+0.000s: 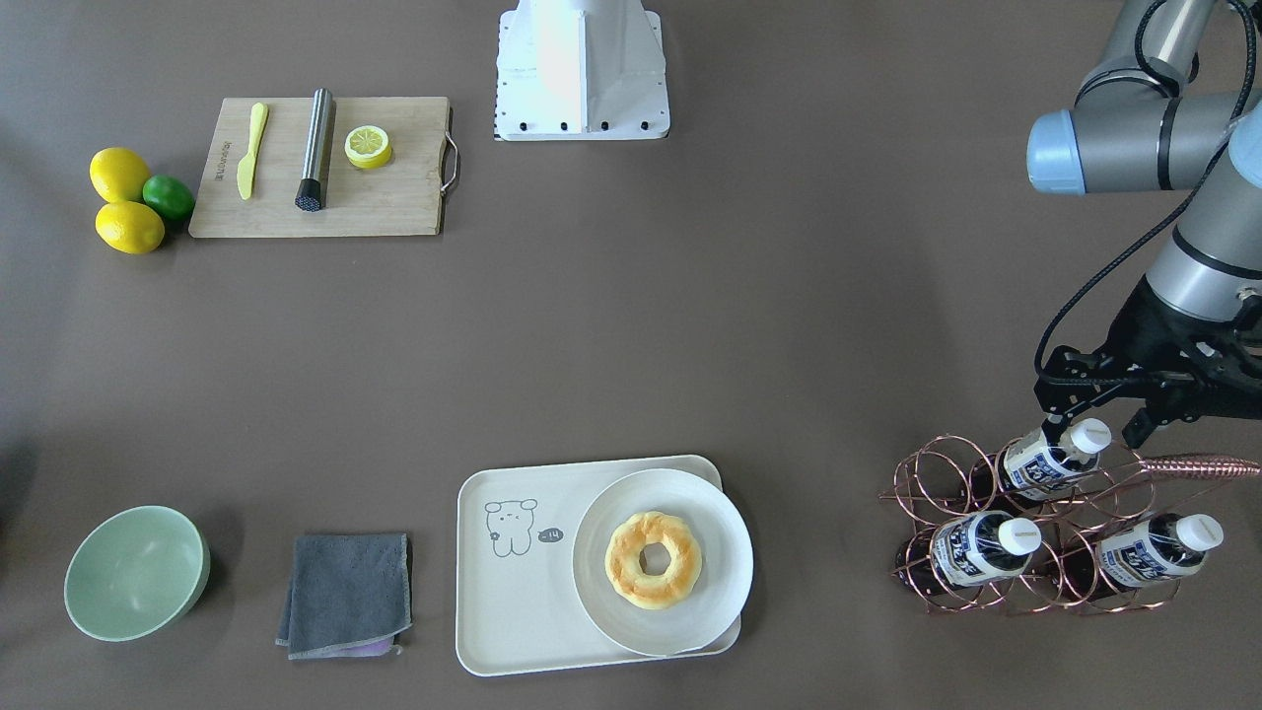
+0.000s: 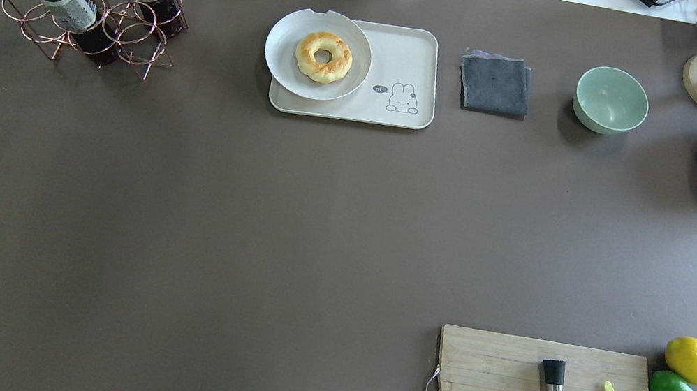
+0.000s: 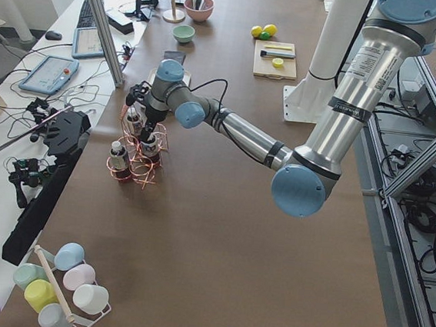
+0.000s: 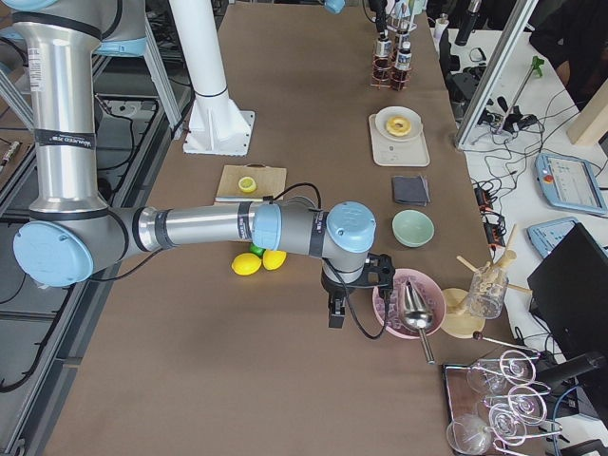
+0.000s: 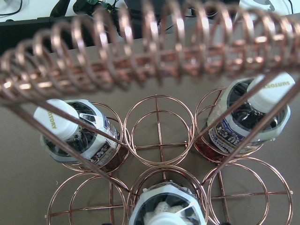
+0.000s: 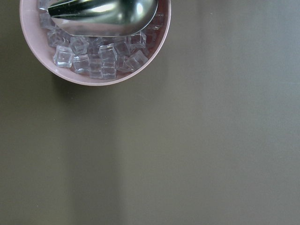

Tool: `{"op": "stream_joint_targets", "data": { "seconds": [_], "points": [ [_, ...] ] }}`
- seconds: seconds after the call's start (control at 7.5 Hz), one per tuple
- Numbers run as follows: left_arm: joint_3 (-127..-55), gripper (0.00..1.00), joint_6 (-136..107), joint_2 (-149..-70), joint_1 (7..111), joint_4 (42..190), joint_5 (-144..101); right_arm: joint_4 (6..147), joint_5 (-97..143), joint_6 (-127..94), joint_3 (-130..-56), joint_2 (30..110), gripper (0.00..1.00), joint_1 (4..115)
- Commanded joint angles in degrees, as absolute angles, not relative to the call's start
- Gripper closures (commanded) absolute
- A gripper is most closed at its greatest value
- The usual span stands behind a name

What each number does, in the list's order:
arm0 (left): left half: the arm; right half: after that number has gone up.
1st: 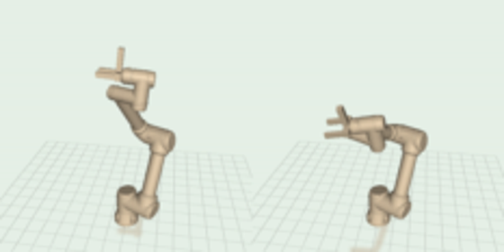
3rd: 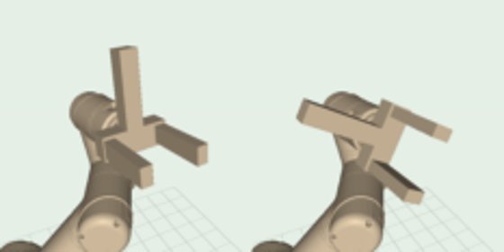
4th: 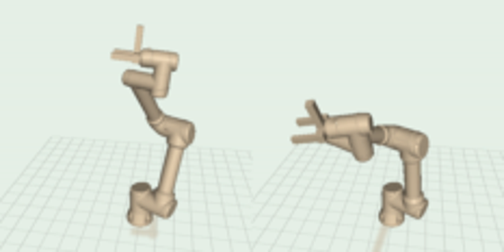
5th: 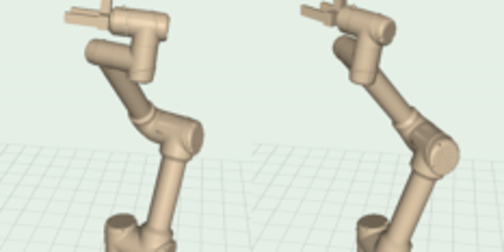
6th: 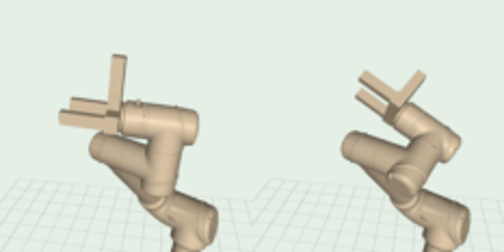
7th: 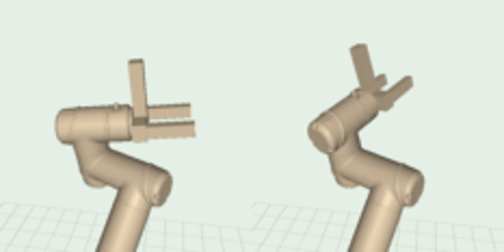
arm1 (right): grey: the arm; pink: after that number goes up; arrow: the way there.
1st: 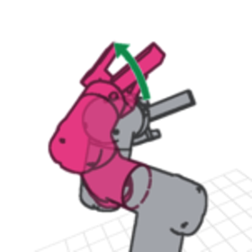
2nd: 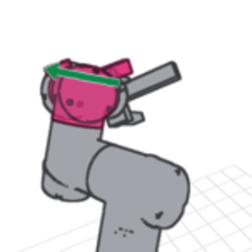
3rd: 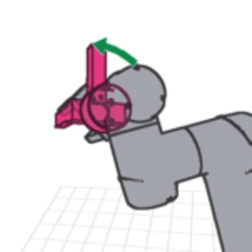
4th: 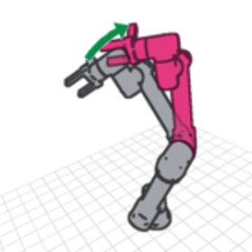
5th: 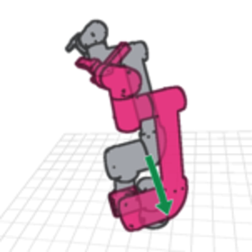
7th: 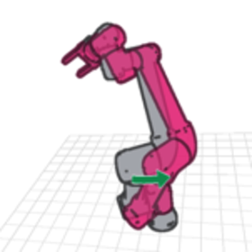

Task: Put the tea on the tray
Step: 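Reach the left gripper down to a tea bottle in the copper rack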

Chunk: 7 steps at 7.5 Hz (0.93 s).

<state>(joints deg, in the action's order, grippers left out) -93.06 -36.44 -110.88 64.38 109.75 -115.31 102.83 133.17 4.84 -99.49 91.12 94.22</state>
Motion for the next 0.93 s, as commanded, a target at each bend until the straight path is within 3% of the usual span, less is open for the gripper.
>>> {"op": "stream_joint_targets", "data": {
  "seconds": [0.0,0.13,0.27,0.8],
  "points": [
    [-90.8,0.34,-36.7,-111.0,64.3,114.1,-115.4,102.8,133.2,4.8,-99.5,91.0,0.0,94.1],
    [-90.7,0.73,-36.7,-111.0,64.3,114.2,-115.4,102.8,133.2,4.8,-99.4,91.0,0.0,94.1],
    [-90.7,1.0,-36.5,-111.0,64.3,114.3,-115.4,102.8,133.2,4.8,-99.4,91.0,0.0,94.1],
    [-91.1,1.0,-35.9,-111.7,69.2,113.5,-122.8,102.8,133.2,4.8,-99.3,90.6,0.0,94.1]
  ]
}}
